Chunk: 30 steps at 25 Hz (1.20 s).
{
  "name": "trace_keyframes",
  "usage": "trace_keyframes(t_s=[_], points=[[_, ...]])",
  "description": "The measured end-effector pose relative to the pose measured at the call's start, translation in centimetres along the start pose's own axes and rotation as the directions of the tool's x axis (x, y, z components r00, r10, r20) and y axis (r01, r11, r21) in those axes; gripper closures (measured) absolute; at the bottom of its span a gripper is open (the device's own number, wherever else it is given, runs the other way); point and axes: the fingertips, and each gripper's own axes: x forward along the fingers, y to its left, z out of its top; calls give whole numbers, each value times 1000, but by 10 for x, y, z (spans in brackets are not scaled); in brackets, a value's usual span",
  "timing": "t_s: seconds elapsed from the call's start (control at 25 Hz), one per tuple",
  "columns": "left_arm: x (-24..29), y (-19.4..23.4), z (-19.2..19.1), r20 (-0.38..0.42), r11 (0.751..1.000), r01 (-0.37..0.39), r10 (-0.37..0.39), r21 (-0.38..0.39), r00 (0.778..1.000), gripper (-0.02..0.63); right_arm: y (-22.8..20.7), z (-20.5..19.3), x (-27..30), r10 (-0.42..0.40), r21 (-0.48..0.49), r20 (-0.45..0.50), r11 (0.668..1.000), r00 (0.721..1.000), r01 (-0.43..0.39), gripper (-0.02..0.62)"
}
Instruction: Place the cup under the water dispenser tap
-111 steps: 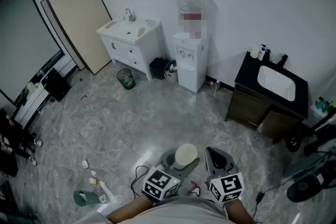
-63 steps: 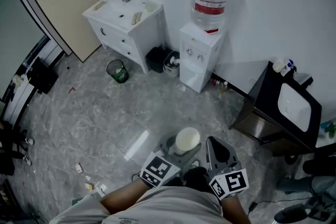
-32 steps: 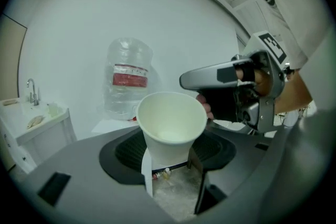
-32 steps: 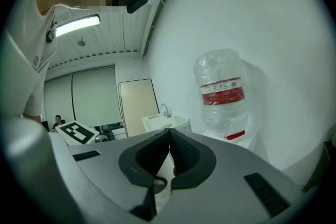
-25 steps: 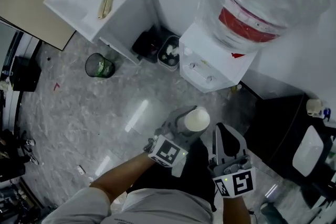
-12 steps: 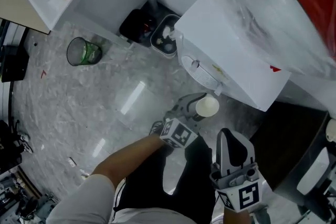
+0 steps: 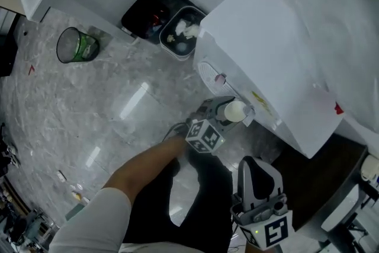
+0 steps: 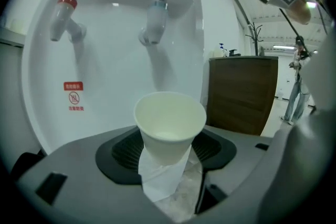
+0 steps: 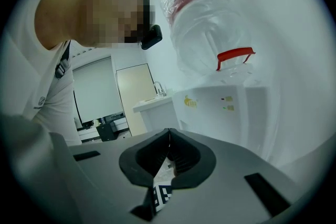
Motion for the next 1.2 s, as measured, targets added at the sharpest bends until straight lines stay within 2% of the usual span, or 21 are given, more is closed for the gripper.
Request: trace_keyframes(t_s=[0.36, 0.52, 0.6, 0.8, 1.0, 1.2], points=[[25, 10, -26, -63, 999, 39, -37, 31, 997, 325, -2, -10, 5, 28, 0, -55, 1000, 998, -28, 578], [30, 10, -31, -75, 998, 54, -52, 22, 996, 269, -4, -15, 7, 34, 10, -84, 999, 996, -33, 580], [28, 11, -28, -73, 999, 50, -49, 14, 996, 262, -3, -13, 8, 39, 22, -92, 999, 995, -37, 580], [11, 14, -17, -72, 999, 42, -43, -14, 996, 256, 7, -4, 11, 58, 39, -112, 998, 992, -54, 578], [-33, 0, 1, -85, 998, 41, -44, -43, 995, 255, 18, 12, 4, 37, 48, -124, 998, 992, -31, 578], [-85, -12, 55, -75, 998, 50, -53, -42, 996, 256, 40, 41, -9, 5, 37, -116, 999, 993, 0, 579]])
